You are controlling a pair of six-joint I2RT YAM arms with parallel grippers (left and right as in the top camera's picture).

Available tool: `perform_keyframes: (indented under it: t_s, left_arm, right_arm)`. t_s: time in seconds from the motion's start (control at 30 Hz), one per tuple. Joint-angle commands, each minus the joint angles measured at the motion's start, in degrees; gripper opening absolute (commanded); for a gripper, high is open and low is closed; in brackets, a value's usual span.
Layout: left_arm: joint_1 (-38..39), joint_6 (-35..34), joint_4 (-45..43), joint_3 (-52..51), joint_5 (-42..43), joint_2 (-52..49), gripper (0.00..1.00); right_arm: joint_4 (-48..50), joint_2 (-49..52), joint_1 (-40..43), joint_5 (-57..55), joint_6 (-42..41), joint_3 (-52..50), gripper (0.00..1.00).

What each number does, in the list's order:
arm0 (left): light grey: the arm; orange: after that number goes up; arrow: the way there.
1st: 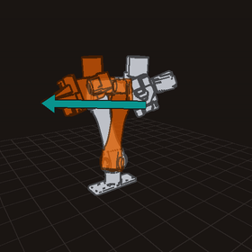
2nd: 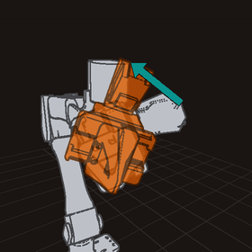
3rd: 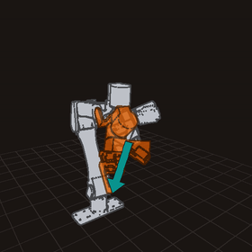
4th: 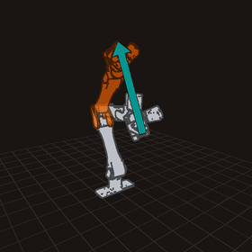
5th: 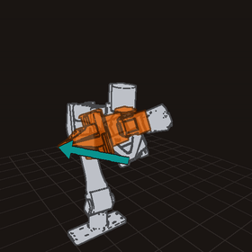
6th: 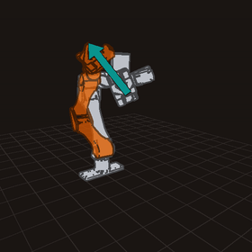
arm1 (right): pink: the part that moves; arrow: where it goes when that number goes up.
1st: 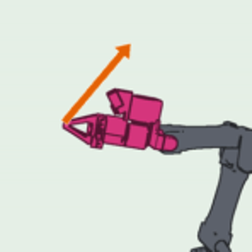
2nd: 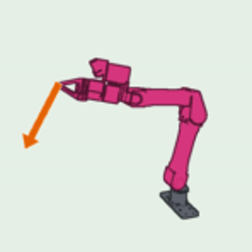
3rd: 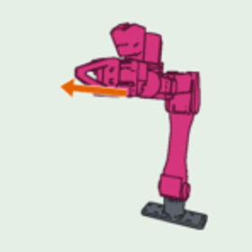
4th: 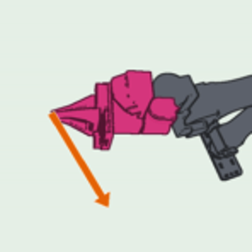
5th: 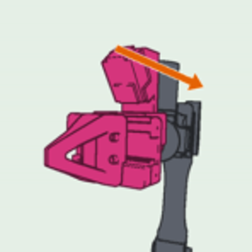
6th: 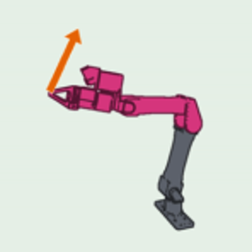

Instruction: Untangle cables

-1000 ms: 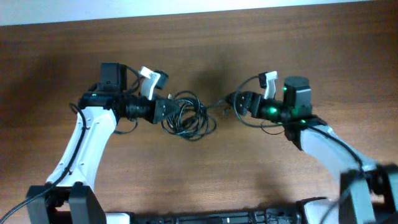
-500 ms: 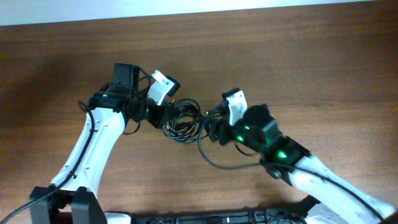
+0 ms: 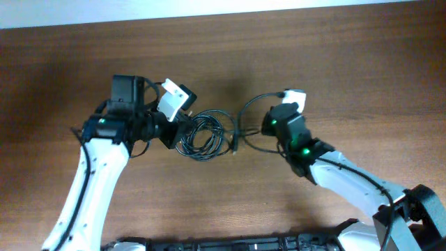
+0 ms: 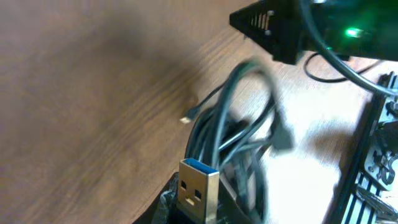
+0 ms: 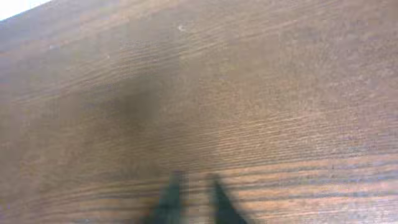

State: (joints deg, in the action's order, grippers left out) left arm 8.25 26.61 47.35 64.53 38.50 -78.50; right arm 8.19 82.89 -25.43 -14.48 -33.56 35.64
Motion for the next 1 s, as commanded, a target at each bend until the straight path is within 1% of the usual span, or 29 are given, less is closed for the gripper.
perform_keyframes:
  t_s: [0.0, 0.03, 0.07, 0.1, 0.13, 0.17, 0.23, 0.3, 0.33, 0.43, 0.5, 0.53, 0.6, 0.63, 0.7, 0.73, 0.8, 0.83, 0.9, 0.97]
  left_arm:
    - [-0.22, 0.68, -0.79, 1.31, -1.33, 1.22, 0.10]
    - [-0.22, -1.57, -1.55, 1.31, -5.25, 1.20, 0.07]
    - [-0.22, -9.09, -3.89, 1.31, -10.08, 1.20, 0.04]
    - [-0.22, -12.44, -5.07, 1.31, -12.07, 1.20, 0.01]
    - [-0.22, -13.77, -6.38, 1.31, -12.39, 1.22, 0.00]
    - [-0.11, -13.75, -7.50, 1.31, -12.41, 1.20, 0.00]
    - [-0.11, -13.73, -10.27, 1.31, -12.44, 1.11, 0.00]
    - [-0.11, -14.49, -17.00, 1.31, -12.44, 0.66, 0.00]
    - [-0.13, -19.58, -23.43, 1.31, -12.44, 0.22, 0.00]
    - [-0.11, -27.34, -29.83, 1.31, -12.44, -0.37, 0.00]
    - [-0.11, -30.58, -29.62, 1.29, -12.39, -0.55, 0.00]
    - [-0.11, -31.82, -27.87, 1.29, -12.39, -0.57, 0.00]
    - [-0.11, -31.71, -24.13, 1.29, -10.54, -0.57, 0.00]
    - [-0.11, -28.48, -21.40, 1.29, -8.55, -0.57, 0.00]
    - [-0.11, -22.27, -18.60, 1.31, -6.84, -0.57, 0.00]
    - [-0.11, -17.75, -16.02, 1.31, -6.75, -0.57, 0.00]
    - [-0.11, -12.68, -12.15, 1.31, -6.60, -0.57, 0.00]
    - [-0.11, -11.32, -11.54, 1.31, -6.19, -0.57, 0.00]
    - [-0.11, -3.76, -9.01, 1.31, -2.40, -0.57, 0.00]
    - [-0.11, 1.20, -6.69, 1.31, 0.83, -0.57, 0.00]
  right_arm:
    - [0.11, -0.37, 1.86, 14.51, 1.81, 0.13, 0.88]
    - [0.09, -1.68, 1.88, 19.58, 1.79, 0.11, 0.94]
    - [0.11, -3.32, 1.88, 23.78, 1.79, 0.11, 0.94]
    - [0.11, -4.59, 1.88, 27.28, 1.79, 0.13, 0.95]
    - [0.15, -6.19, 1.88, 32.41, 1.79, 0.11, 0.94]
    - [0.13, -6.69, 1.81, 35.26, 1.79, 0.11, 0.94]
    - [0.11, -6.67, 1.81, 38.25, 1.73, 0.11, 0.94]
    - [0.09, -6.67, 1.77, 42.62, 1.70, 0.11, 0.94]
    - [0.11, -6.67, 1.77, 45.68, 1.55, 0.11, 0.95]
    - [0.09, -6.67, 1.51, 47.45, 1.57, 0.11, 0.94]
    - [0.13, -6.67, 1.01, 47.10, 1.46, 0.11, 0.94]
    - [0.17, -6.62, 0.72, 46.34, -0.70, 0.11, 0.95]
    - [0.26, -6.60, -0.11, 43.93, -5.53, 0.11, 0.99]
    - [0.59, -6.62, -0.50, 43.60, -4.63, 0.11, 0.99]
    - [0.57, -6.62, -0.48, 43.60, 0.83, 0.11, 0.99]
    - [0.59, -6.62, -0.48, 43.60, 7.06, 0.11, 0.98]
    - [1.81, -6.62, -0.50, 43.63, 14.05, 0.11, 0.99]
    - [2.64, -6.62, -0.50, 43.87, 15.67, 0.11, 0.99]
    - [4.79, -6.62, -0.50, 44.24, 20.41, 0.11, 0.99]
    - [7.23, -6.60, -0.50, 45.92, 21.77, 0.11, 0.99]
